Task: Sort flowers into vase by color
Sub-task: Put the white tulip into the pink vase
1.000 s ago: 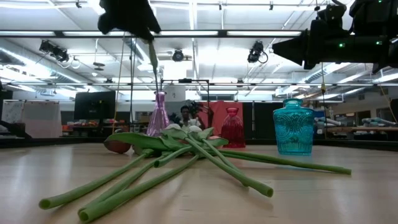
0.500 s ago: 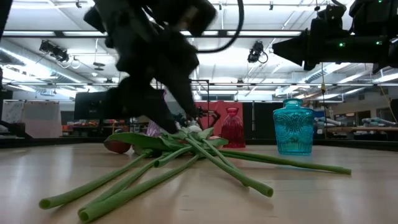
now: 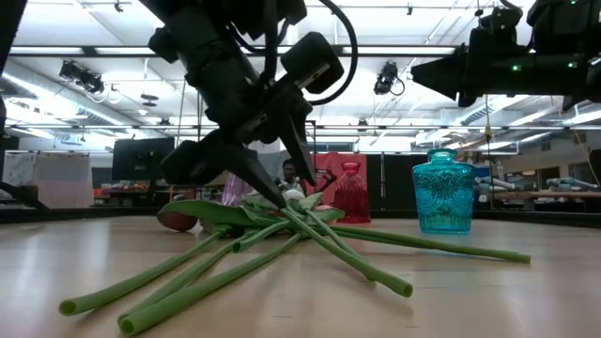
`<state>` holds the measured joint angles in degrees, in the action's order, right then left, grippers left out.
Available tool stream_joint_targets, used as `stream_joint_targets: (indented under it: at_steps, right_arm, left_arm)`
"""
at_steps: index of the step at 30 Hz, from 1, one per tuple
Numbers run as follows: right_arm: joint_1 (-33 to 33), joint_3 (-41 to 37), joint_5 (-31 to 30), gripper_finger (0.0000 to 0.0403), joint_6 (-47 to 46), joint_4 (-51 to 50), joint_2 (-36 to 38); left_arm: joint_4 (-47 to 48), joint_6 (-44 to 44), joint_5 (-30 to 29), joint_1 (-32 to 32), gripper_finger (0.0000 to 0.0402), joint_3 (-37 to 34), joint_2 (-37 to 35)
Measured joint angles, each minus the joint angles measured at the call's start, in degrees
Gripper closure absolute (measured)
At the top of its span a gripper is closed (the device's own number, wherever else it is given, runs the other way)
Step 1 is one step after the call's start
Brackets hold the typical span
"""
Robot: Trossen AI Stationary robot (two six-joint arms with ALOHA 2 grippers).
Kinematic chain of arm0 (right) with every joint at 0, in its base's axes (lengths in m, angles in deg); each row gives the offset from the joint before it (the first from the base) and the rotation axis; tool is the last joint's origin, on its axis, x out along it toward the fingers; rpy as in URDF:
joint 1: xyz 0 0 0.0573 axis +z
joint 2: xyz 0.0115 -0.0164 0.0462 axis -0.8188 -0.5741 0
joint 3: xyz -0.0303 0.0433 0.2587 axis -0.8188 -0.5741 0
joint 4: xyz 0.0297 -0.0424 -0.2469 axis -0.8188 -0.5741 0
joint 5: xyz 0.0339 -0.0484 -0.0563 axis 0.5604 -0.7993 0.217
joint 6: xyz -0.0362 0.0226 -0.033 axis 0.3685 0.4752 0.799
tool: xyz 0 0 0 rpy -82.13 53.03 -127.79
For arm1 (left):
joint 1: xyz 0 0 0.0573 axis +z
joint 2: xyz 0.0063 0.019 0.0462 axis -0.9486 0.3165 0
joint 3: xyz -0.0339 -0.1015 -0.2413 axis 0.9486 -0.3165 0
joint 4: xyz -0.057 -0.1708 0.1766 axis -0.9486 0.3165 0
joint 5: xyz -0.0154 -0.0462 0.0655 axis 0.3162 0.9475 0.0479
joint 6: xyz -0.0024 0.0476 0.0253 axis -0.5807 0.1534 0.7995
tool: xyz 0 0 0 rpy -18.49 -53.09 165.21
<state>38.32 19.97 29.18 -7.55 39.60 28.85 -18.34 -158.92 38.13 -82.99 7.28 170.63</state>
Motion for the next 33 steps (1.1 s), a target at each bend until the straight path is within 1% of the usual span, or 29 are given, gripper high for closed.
stream_joint_targets:
  at_steps: [3, 7, 13, 20, 29, 33]
  right_arm:
    - [0.00, 0.00, 0.00, 0.0216, 0.00, 0.05, 0.00]
    - [0.00, 0.00, 0.00, 0.0216, 0.00, 0.35, 0.02]
    - [0.00, 0.00, 0.00, 0.0216, 0.00, 0.31, 0.02]
    - [0.00, 0.00, 0.01, 0.0216, 0.00, 0.32, 0.02]
    - [0.00, 0.00, 0.02, 0.0216, 0.01, 0.65, 0.02]
    - [0.02, 0.00, 0.07, 0.0216, 0.00, 0.72, 0.02]
  left_arm:
    - [0.89, -0.50, 2.15, 0.20, 0.0241, 0.00, 0.00]
    - [1.83, -1.47, 2.46, 0.17, 0.0241, 0.02, 0.00]
    - [3.06, -0.95, -1.32, 1.04, 0.0241, 0.01, -0.02]
    - [4.79, 1.36, -2.04, 2.24, 0.0243, 0.00, 0.02]
    - [4.72, 2.56, -3.33, 2.72, 0.0281, 0.00, 0.10]
    - [4.24, 4.64, -1.40, 3.04, 0.0303, 0.01, 1.97]
